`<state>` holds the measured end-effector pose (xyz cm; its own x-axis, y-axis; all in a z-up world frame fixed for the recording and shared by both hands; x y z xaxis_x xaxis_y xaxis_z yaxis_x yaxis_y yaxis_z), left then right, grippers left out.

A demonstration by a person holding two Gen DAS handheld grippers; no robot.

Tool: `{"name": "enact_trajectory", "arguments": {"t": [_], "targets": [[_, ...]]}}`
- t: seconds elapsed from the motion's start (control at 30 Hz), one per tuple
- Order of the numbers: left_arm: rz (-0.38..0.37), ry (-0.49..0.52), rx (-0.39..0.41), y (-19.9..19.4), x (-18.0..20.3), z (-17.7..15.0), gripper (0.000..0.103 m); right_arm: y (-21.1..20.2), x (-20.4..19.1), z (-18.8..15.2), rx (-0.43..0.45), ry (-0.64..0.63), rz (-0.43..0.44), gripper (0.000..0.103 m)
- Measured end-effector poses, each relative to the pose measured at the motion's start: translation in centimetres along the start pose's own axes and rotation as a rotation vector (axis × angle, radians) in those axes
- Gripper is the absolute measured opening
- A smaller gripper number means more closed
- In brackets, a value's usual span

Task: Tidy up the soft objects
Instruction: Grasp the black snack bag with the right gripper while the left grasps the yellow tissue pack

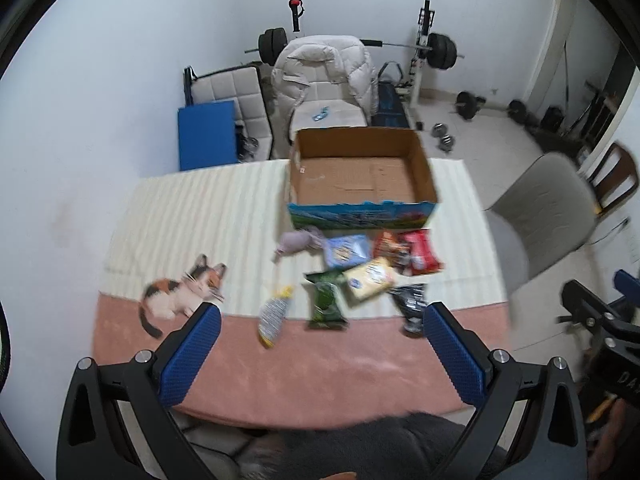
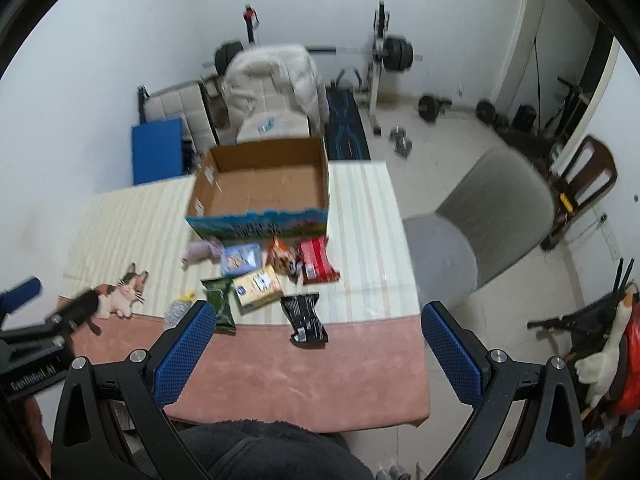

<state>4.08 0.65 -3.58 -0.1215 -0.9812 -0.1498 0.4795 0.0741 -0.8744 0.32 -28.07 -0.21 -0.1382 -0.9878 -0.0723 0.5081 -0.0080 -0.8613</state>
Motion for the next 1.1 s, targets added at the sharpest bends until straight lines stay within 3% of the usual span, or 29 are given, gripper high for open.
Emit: {"name": "enact_trajectory", "arguments": {"t": [0.1,0.37,0.57,0.63,0.77,1.07,1.1], "targets": [[0.045,0.118,-0.036,5.6,0.8,1.0,0.103,6.8,-0.1,-0.1,-0.108,0.004,-0.005,0.103],[0.024,0.473,-0.216,21.4,5.1,2.5,0.096,28.8,-0.1,-4.0,-0.411,0.009,-0.008,0.103],[-0.045,0.681,-0.336,30.9,8.5,1.4,0.096,39.7,-0.7,-7.4,-0.567,0.009,-0.01,0.101],[-0.065,0.724,-0.374,33.2,9.4,0.9,0.096,41.3,-0.8,-8.2,-0.597,0.01,-0.009,0.096],[-0.113,0.773,-0.429,36.0,11.0,0.7,0.096,43.7,-0.2,-9.7,-0.632,0.019,0.004,0.07],[-0.181,0.833,-0.527,38.9,15.2,0.8,0.095,44.3,5.0,-12.4,-0.675,0.134,0.004,0.063],[-0.193,0.82,-0.54,39.1,15.3,0.7,0.086,44.3,5.5,-12.7,-0.684,0.14,0.011,0.063]]}}
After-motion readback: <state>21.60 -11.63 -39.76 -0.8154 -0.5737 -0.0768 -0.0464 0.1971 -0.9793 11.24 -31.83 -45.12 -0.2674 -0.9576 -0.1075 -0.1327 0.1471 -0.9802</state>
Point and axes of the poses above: each gripper's, at about its wrist camera, not at the fingertips, and y roughly the way its jaws point, x to its right, z to its top, the point moved 1 cm from there along y, roughly the way its jaws point, and after that the axes turned 8 degrees about y, right-handed, at the moved point
